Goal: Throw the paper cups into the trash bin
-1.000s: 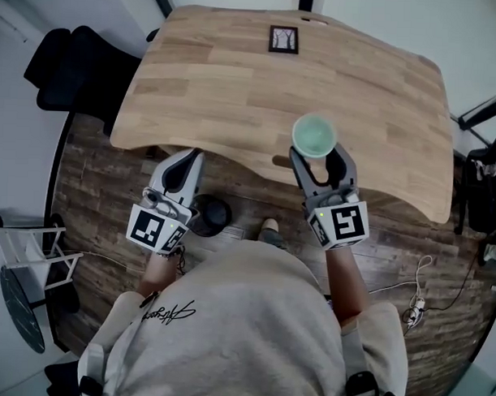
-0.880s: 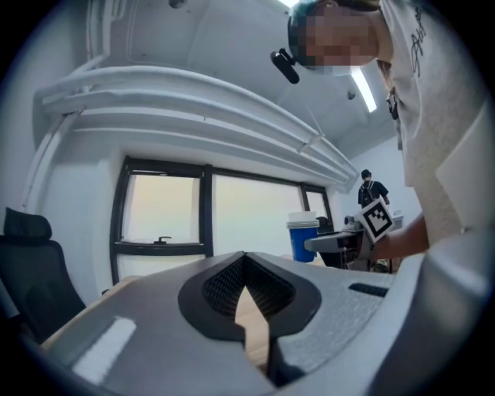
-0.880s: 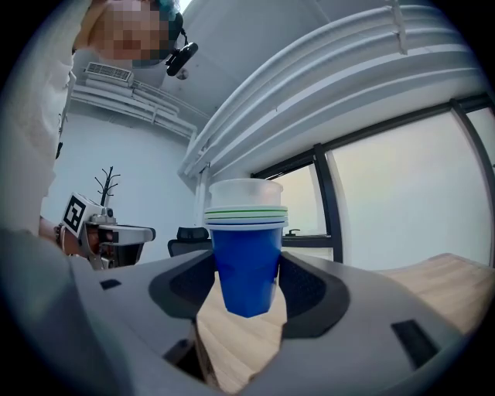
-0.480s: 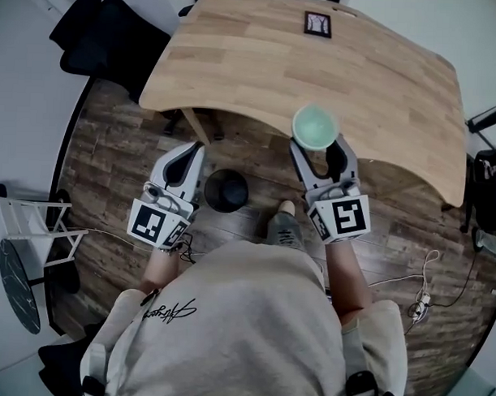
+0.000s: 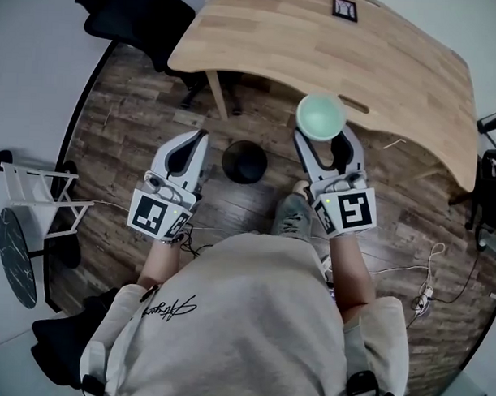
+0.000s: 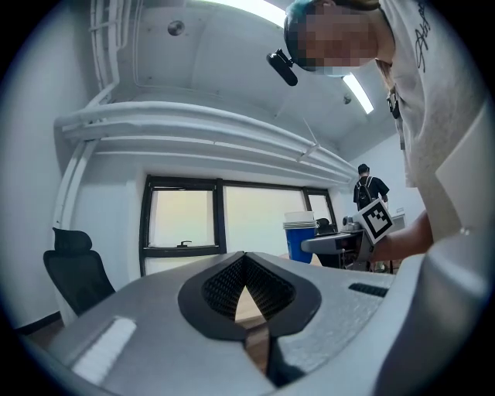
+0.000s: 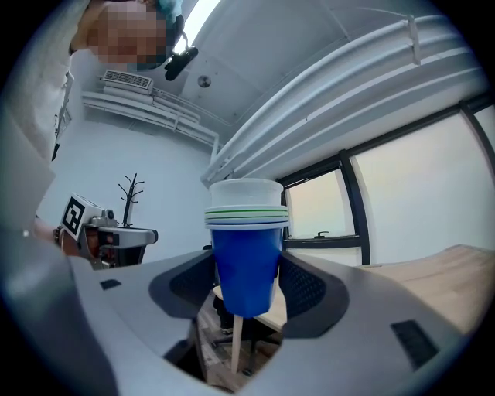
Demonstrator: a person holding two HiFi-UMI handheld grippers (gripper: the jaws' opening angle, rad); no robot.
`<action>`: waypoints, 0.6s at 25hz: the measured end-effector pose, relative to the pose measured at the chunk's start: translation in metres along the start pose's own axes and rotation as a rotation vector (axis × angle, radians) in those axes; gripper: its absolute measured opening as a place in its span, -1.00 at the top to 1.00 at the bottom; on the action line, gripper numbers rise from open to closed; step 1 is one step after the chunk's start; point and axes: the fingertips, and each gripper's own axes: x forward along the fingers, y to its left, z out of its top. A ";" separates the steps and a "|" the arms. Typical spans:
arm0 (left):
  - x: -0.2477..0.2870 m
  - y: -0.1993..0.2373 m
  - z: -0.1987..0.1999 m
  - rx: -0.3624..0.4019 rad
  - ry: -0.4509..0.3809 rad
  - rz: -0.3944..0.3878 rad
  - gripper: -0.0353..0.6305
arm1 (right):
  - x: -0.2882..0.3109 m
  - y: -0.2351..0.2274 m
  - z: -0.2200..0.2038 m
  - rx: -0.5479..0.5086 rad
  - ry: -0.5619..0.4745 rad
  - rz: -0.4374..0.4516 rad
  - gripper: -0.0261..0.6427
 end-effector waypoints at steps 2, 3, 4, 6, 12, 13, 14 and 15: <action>-0.018 0.000 0.000 0.001 0.002 0.009 0.89 | -0.003 0.018 0.000 0.002 0.000 0.014 0.13; -0.027 0.001 0.000 0.001 0.005 0.015 0.89 | -0.004 0.027 0.000 0.003 0.001 0.021 0.13; -0.035 0.001 0.000 0.000 0.007 0.021 0.89 | -0.004 0.035 -0.001 0.005 0.002 0.030 0.13; -0.049 -0.001 0.000 0.001 0.013 0.033 0.89 | -0.004 0.050 -0.002 0.011 0.007 0.051 0.13; -0.073 0.000 -0.002 0.006 0.019 0.076 0.89 | 0.007 0.085 -0.008 0.028 0.017 0.129 0.13; -0.076 0.001 -0.003 0.006 0.022 0.088 0.89 | 0.010 0.088 -0.008 0.032 0.017 0.143 0.13; -0.078 0.004 -0.004 0.006 0.026 0.102 0.89 | 0.014 0.091 -0.009 0.036 0.015 0.156 0.13; -0.080 0.007 -0.005 0.003 0.027 0.116 0.89 | 0.018 0.093 -0.009 0.040 0.012 0.169 0.13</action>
